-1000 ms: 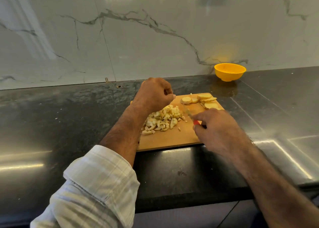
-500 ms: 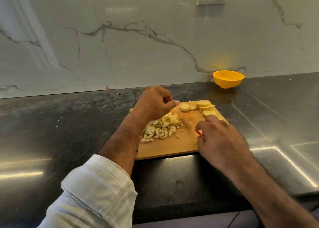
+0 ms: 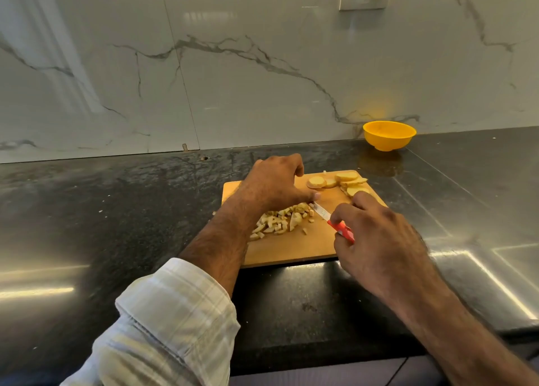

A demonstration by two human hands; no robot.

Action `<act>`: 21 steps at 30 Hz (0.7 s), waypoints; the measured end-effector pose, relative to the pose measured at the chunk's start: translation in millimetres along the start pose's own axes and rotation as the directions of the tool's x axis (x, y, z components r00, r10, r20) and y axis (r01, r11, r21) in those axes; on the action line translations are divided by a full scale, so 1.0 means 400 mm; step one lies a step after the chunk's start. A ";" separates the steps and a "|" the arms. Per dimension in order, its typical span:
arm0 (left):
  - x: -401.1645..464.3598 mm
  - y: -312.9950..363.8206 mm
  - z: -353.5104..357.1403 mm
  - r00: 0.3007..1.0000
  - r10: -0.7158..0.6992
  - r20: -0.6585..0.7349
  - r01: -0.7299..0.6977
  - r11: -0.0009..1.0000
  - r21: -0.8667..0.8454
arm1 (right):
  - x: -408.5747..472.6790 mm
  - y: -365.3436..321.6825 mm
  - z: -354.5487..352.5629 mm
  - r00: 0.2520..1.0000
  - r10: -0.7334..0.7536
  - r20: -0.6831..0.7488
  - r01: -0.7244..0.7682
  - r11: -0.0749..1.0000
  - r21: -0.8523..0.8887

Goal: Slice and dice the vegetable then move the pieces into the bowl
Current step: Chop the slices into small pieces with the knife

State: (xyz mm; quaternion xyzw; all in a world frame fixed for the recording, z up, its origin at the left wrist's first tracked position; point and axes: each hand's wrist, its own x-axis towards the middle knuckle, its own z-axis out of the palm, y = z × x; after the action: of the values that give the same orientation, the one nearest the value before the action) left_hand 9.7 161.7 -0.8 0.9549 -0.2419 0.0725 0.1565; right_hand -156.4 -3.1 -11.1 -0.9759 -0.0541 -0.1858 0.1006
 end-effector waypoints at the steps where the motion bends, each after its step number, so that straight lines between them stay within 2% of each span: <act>1: 0.000 -0.010 -0.001 1.000 -0.005 -0.013 0.005 1.000 0.022 | -0.006 0.005 -0.003 1.000 0.004 -0.002 -0.004 1.000 0.012; 6: 0.006 -0.052 -0.013 0.997 -0.020 -0.074 0.031 0.989 0.142 | -0.033 0.046 -0.018 0.997 0.078 -0.010 -0.077 0.992 0.099; 8: 0.005 -0.060 -0.020 0.993 -0.028 -0.113 0.040 0.994 0.106 | -0.035 0.055 -0.017 0.991 0.134 0.004 -0.133 0.983 0.124; 11: 0.001 -0.054 -0.024 0.986 -0.013 -0.165 0.016 1.000 0.020 | -0.036 0.042 -0.001 0.976 0.193 0.102 -0.210 0.960 0.185; 16: -0.001 -0.047 -0.025 0.974 0.001 -0.225 -0.009 0.999 -0.036 | -0.006 -0.026 0.039 0.964 0.196 0.178 -0.235 0.942 0.238; 19: 0.000 -0.053 -0.023 0.970 -0.004 -0.241 -0.006 0.999 -0.041 | 0.000 -0.049 0.030 0.974 0.194 0.113 -0.217 0.943 0.252; 21: 0.000 -0.054 -0.022 0.967 -0.010 -0.255 -0.002 0.999 -0.045 | -0.007 -0.045 0.018 0.985 0.164 0.062 -0.173 0.966 0.194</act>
State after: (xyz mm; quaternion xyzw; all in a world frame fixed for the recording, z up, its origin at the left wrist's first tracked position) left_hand 19.6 182.6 1.9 0.9343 -0.2194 0.1891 0.2079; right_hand -158.7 15.7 -15.6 -0.9661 0.0083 -0.1478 0.2117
